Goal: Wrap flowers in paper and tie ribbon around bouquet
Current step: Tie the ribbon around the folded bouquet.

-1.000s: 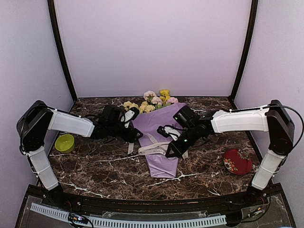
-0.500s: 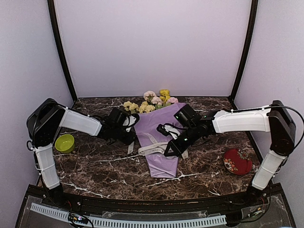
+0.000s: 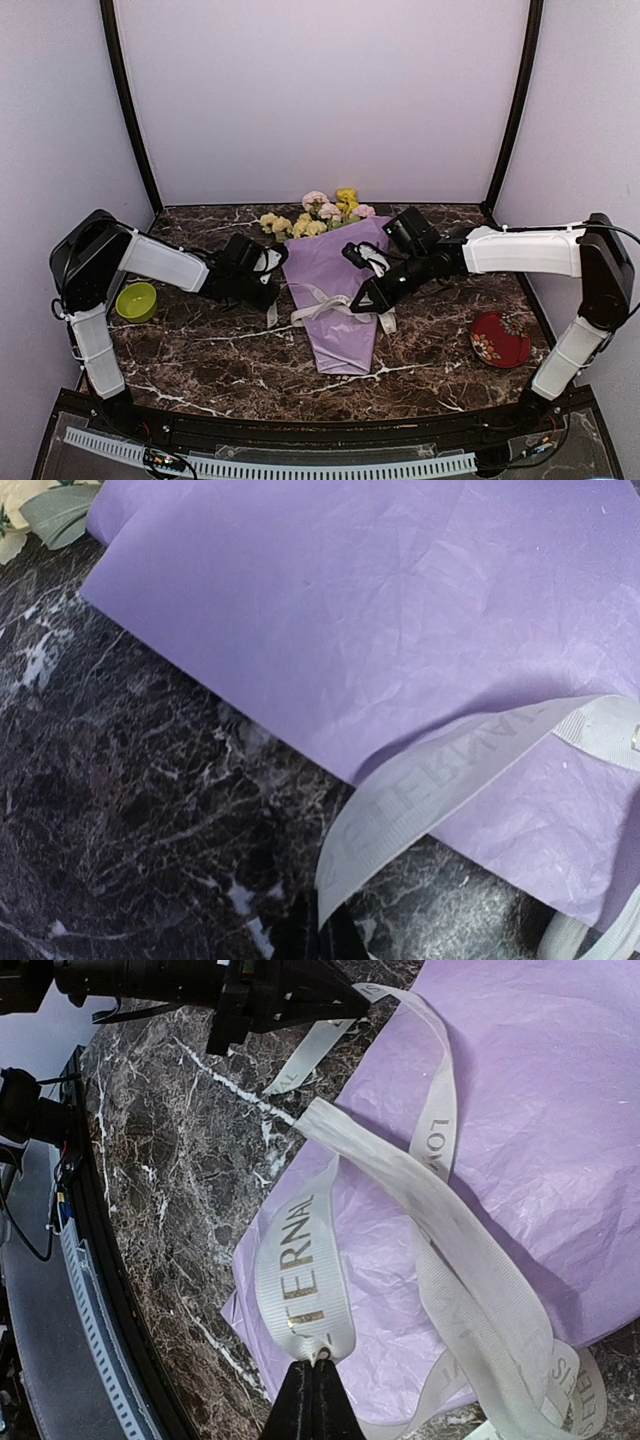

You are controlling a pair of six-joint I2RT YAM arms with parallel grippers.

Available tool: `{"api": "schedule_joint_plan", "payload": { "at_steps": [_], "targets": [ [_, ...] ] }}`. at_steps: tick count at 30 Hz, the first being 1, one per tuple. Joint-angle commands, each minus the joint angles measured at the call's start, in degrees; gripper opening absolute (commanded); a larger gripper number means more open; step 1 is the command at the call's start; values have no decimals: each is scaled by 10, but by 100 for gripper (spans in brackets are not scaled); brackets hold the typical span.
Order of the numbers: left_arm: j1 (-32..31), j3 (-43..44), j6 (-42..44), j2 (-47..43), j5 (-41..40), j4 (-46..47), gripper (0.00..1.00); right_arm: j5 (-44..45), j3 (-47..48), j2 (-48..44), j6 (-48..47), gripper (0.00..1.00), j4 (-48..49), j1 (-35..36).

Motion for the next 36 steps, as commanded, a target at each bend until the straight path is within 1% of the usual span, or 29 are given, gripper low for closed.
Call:
{"api": "schedule_joint_plan", "payload": {
  "at_steps": [1,8,16,19,22,32,36],
  "targets": [
    [2,-29,-36,-51,-27,-6,0,-15,-9,-6,4,0,25,-16],
    [1,-71,-74,-118,-40,-2,0,1,4,-3,19,0,49,-38],
    [-11,-136,-98,-202,-62,33,0,9,9,15,54,0,89,-38],
    [-15,-146,-100,-215,-76,30,0,4,1,16,77,0,115,-38],
    [-18,-154,-100,-223,-73,35,0,4,-7,13,93,0,134,-38],
    [-26,-140,-107,-210,-68,40,0,30,2,-4,95,0,146,-38],
    [-26,-149,-114,-205,-78,33,0,52,-16,-22,91,0,145,-38]
  ]
}}
